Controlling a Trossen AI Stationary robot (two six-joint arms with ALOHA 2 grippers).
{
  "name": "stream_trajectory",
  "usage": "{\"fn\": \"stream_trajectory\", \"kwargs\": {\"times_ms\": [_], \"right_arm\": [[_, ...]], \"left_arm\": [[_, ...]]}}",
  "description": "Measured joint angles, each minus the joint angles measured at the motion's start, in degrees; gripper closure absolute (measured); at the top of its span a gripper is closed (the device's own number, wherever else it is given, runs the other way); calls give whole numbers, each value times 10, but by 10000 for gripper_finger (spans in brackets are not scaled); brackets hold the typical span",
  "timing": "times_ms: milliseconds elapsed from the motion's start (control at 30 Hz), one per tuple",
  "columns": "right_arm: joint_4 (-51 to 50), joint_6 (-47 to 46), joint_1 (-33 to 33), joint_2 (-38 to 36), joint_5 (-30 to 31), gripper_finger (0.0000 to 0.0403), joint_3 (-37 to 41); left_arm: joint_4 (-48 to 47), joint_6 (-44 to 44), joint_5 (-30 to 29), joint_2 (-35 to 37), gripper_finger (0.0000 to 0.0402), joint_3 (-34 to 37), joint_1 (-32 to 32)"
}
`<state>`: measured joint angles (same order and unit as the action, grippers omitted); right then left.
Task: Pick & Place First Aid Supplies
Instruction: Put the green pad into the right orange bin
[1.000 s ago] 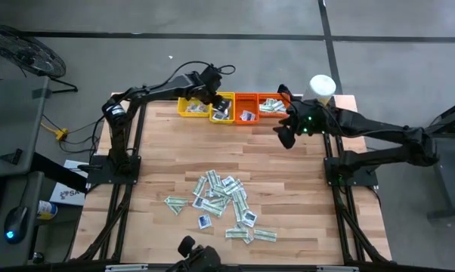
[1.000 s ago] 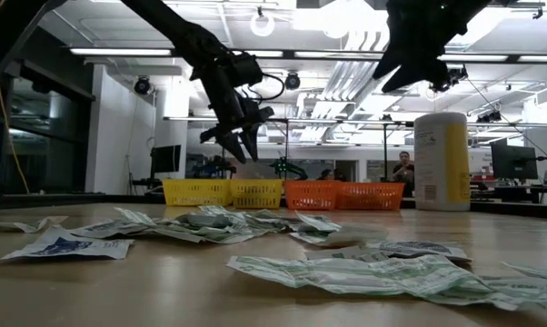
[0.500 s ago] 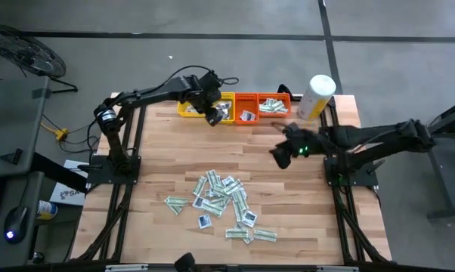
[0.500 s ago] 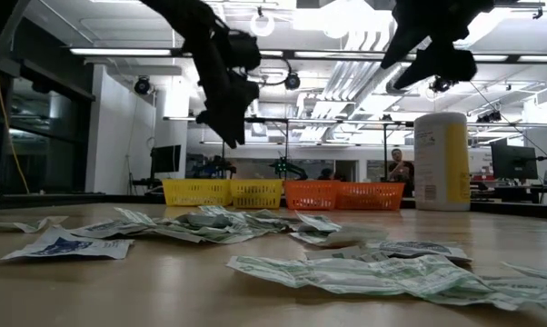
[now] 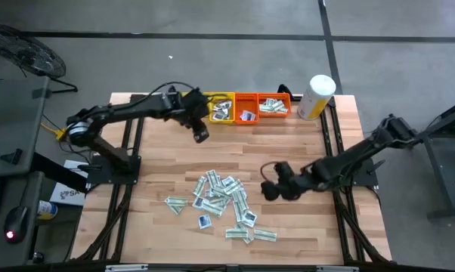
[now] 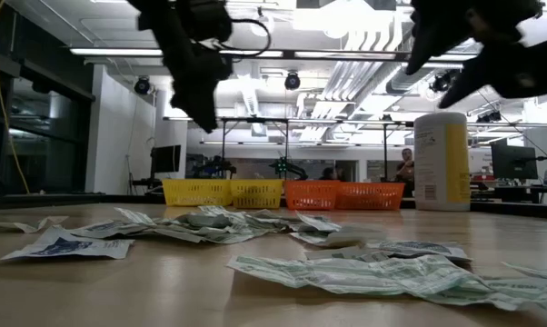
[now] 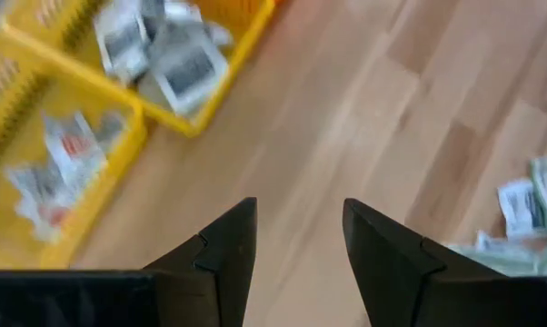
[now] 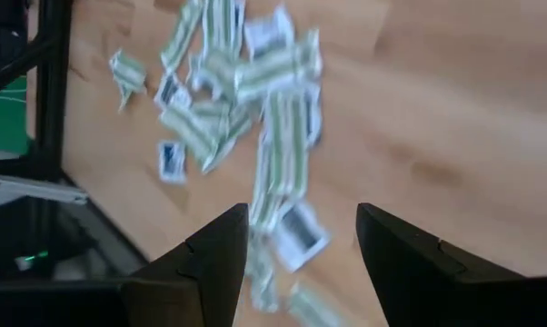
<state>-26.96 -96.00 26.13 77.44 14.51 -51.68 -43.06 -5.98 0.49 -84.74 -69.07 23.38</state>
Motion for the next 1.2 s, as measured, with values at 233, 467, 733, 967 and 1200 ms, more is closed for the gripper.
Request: {"fn": "stream_trajectory", "kwargs": {"times_ms": [233,467,733,967,1200], "right_arm": [[89,-117,70,63,-43,203,0],[174,-205,123,127,-112,207,0],[117,-251,146,184,-166,239,-57],[-35,-249,151,225,-148,267,-139],[0,-251,171,293,-148,283,-154]], "left_arm": [[51,-53,-1,101,239,122,-54],[56,-117,-40,177,239,185,-122],[56,-156,-85,210,239,198,-185],[58,-171,-92,210,239,198,-209],[61,-179,-88,209,239,198,-209]]}}
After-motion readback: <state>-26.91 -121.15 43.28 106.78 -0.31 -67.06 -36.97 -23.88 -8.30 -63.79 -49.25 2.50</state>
